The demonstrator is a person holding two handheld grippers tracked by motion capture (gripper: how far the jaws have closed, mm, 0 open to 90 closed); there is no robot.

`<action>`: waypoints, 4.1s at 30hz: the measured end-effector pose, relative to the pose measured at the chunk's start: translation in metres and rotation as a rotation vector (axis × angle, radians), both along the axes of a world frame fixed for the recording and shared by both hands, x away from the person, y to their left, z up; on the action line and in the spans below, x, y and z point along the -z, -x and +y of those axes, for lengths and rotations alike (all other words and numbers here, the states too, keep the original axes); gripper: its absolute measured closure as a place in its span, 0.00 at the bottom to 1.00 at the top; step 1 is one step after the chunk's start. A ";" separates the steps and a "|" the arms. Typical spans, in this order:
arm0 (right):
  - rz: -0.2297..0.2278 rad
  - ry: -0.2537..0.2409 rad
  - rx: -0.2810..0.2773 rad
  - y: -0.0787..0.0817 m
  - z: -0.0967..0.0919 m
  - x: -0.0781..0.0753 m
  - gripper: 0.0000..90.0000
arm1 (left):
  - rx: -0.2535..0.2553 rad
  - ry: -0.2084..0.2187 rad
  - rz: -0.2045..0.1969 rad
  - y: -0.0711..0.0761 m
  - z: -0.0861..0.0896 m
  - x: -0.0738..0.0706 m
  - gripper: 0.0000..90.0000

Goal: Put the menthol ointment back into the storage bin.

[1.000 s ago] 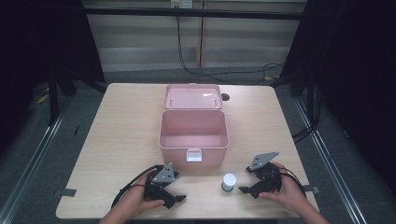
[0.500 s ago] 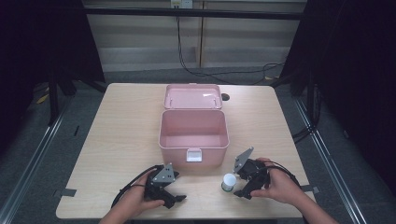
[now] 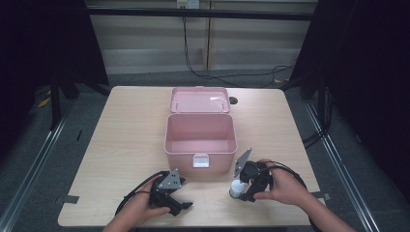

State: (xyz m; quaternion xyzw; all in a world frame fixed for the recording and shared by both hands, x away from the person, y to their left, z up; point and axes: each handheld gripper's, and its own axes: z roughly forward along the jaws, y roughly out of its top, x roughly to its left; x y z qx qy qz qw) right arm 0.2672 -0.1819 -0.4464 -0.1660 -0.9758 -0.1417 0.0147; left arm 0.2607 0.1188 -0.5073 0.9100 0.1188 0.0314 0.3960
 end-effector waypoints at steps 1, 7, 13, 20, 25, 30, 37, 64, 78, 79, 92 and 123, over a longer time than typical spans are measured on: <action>-0.004 0.004 -0.012 0.000 0.001 0.000 0.39 | -0.001 0.003 0.001 0.000 0.000 0.000 0.17; -0.002 0.026 -0.020 -0.002 0.008 -0.004 0.40 | -0.001 0.004 0.001 0.000 0.000 0.000 0.17; -0.002 0.030 -0.026 -0.004 0.013 -0.005 0.47 | -0.002 0.004 0.001 0.000 0.000 0.000 0.17; 0.021 0.037 -0.029 -0.006 0.016 -0.008 0.55 | -0.003 0.004 0.001 0.000 0.000 0.000 0.17; 0.025 0.049 -0.036 -0.008 0.016 -0.009 0.56 | -0.006 0.001 0.003 0.001 0.000 0.000 0.17; 0.048 0.076 -0.023 -0.009 0.017 -0.014 0.56 | -0.005 0.003 0.002 0.001 0.000 0.000 0.17; 0.062 0.093 -0.012 -0.013 0.015 -0.030 0.56 | -0.005 0.004 -0.001 0.000 0.000 0.000 0.17; 0.041 0.107 -0.003 -0.028 0.017 -0.106 0.56 | -0.005 0.001 0.001 0.000 0.000 0.000 0.17; 0.044 0.121 0.022 -0.045 0.022 -0.142 0.56 | -0.002 0.002 0.000 0.000 0.000 0.000 0.17; 0.046 0.125 0.028 -0.047 0.023 -0.144 0.56 | -0.002 0.001 0.000 0.000 0.000 0.000 0.17; 0.046 0.152 0.077 -0.071 0.037 -0.163 0.56 | -0.002 0.002 0.000 0.000 0.000 0.000 0.17; 0.140 0.192 0.504 -0.137 0.064 -0.145 0.56 | -0.005 0.001 0.005 0.001 0.001 0.000 0.17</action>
